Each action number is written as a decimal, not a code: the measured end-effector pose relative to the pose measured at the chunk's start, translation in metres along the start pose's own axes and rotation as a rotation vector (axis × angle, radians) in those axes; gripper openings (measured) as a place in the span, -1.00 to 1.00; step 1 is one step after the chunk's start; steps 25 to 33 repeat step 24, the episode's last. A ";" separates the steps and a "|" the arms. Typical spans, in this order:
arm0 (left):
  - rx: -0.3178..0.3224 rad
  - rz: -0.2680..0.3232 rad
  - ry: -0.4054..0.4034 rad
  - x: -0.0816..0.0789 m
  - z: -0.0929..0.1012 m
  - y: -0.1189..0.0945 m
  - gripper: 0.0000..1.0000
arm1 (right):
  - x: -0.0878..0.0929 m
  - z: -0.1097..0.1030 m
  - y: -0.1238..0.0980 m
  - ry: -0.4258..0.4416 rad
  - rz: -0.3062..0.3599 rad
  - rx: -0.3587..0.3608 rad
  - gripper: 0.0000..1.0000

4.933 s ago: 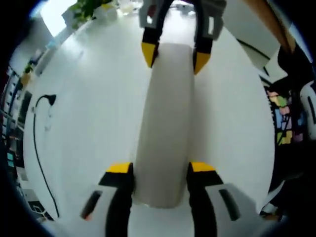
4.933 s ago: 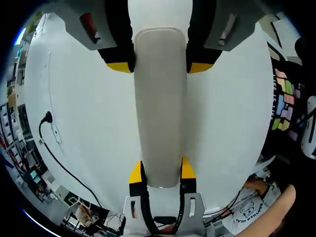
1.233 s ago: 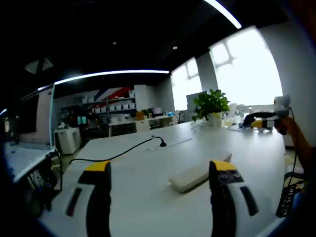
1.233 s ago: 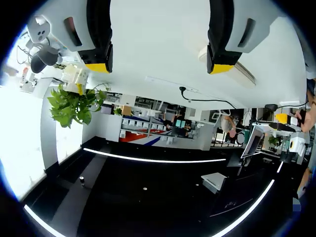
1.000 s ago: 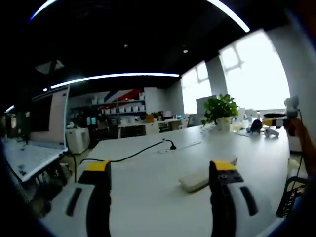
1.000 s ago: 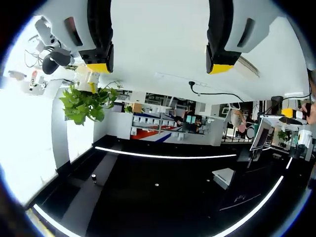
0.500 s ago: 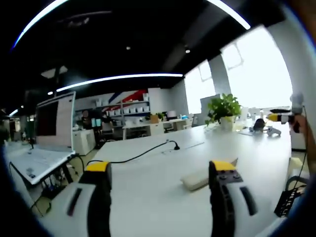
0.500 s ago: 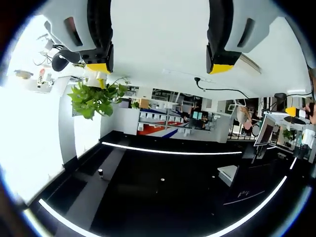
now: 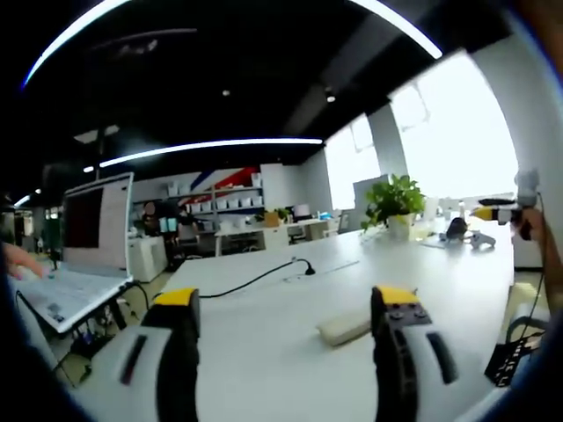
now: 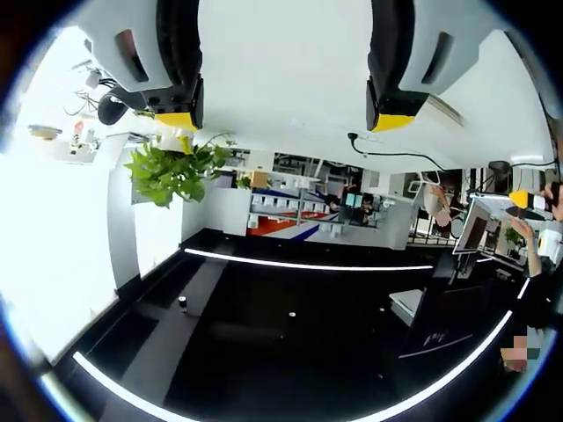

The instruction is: Arrange the utensils inside the cutlery case until each visible utensil rests in its matching compartment.

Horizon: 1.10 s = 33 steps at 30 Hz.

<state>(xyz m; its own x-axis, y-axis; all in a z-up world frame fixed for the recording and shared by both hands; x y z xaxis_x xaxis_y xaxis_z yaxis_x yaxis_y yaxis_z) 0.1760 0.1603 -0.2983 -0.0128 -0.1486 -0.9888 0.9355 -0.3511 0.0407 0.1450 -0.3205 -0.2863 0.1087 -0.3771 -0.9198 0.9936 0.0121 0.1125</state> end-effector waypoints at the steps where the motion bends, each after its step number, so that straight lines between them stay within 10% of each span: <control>1: 0.003 0.000 0.000 0.000 0.001 0.000 0.67 | 0.000 0.001 0.000 0.000 -0.001 0.004 0.57; 33: -0.004 0.000 -0.006 0.000 -0.003 -0.001 0.65 | 0.005 0.001 -0.001 0.006 -0.025 0.000 0.56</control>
Point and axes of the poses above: the point that each gripper's makers call its tool centre point, and the gripper's own axes: y roughly forward along the fingers, z roughly to its right, x roughly out of its underside, the point moved 5 cm from there along -y, roughly backward along the fingers, and after that the axes turned 14 degrees about -y, right-handed, at the moved point
